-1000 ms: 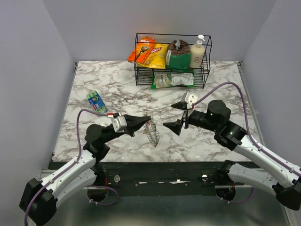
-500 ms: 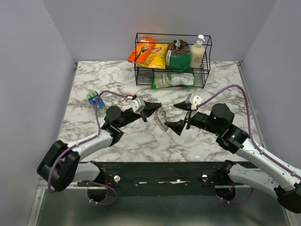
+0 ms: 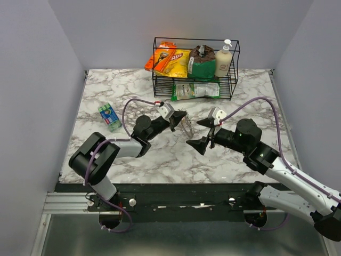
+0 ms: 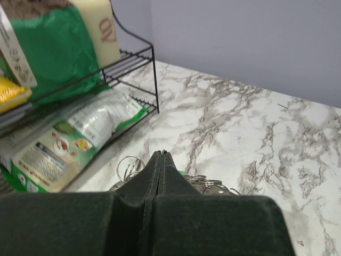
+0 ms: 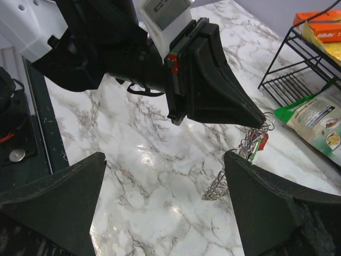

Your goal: Put the keys on the keyring

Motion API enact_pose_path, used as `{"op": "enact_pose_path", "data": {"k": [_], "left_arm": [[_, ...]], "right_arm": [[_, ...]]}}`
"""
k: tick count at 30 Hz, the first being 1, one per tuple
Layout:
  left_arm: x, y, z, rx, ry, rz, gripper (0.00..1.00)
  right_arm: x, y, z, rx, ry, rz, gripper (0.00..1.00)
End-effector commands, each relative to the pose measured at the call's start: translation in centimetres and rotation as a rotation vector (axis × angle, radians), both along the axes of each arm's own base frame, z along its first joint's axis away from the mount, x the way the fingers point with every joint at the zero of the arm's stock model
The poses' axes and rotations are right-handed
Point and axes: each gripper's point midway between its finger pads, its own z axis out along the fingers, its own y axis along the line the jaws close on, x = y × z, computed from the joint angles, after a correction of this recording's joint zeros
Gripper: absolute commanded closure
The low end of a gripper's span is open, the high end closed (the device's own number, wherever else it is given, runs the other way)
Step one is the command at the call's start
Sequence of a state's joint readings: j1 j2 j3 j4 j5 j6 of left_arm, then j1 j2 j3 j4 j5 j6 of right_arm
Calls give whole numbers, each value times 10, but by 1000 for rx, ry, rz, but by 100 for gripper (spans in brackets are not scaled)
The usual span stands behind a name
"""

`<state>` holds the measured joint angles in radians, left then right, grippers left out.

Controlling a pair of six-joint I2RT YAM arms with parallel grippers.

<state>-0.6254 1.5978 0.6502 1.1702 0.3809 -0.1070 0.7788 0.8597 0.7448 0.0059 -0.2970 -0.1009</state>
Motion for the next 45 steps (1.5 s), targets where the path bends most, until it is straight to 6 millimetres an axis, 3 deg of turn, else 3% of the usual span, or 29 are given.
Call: {"op": "enact_pose_path", "data": {"k": [1, 5, 14, 17, 26, 28, 30, 34, 36, 37, 39, 40, 42, 43, 45], "left_arm": [[-5, 5, -2, -113, -16, 63, 100], [-23, 4, -24, -111, 25, 73, 100], [-57, 35, -61, -104, 91, 150, 100], [-67, 44, -70, -117, 119, 159, 100], [-105, 43, -89, -79, 181, 104, 100], [-105, 47, -92, -76, 188, 132, 100], [-107, 48, -93, -74, 190, 136, 93], [-109, 50, -91, -70, 169, 161, 57], [-111, 50, -83, -73, 135, 166, 47], [-110, 51, -80, -76, 125, 173, 6], [-109, 52, -64, -98, 86, 180, 1], [-108, 52, -67, -75, 90, 185, 1], [-105, 51, -44, -104, 59, 191, 1], [-103, 49, -59, -29, 92, 197, 1], [-100, 45, -29, -40, 58, 196, 1]], "right_arm": [[1, -5, -6, 4, 21, -29, 0], [-2, -4, -11, -12, 45, -17, 0], [-6, -2, -21, -23, 80, 2, 0], [-7, -1, -25, -27, 92, 10, 0], [-11, -1, -37, -40, 126, 23, 0], [-12, 0, -40, -43, 133, 25, 0], [-13, -1, -42, -43, 138, 26, 0], [-13, -2, -42, -42, 137, 21, 0], [-14, -2, -40, -37, 135, 21, 0], [-13, -3, -38, -32, 132, 20, 0], [-14, -3, -33, -22, 123, 21, 0], [-14, -3, -31, -17, 117, 20, 0], [-14, -3, -26, -8, 106, 19, 0], [-13, -4, -23, -3, 99, 15, 0], [-14, -4, -22, -4, 95, 17, 0]]}}
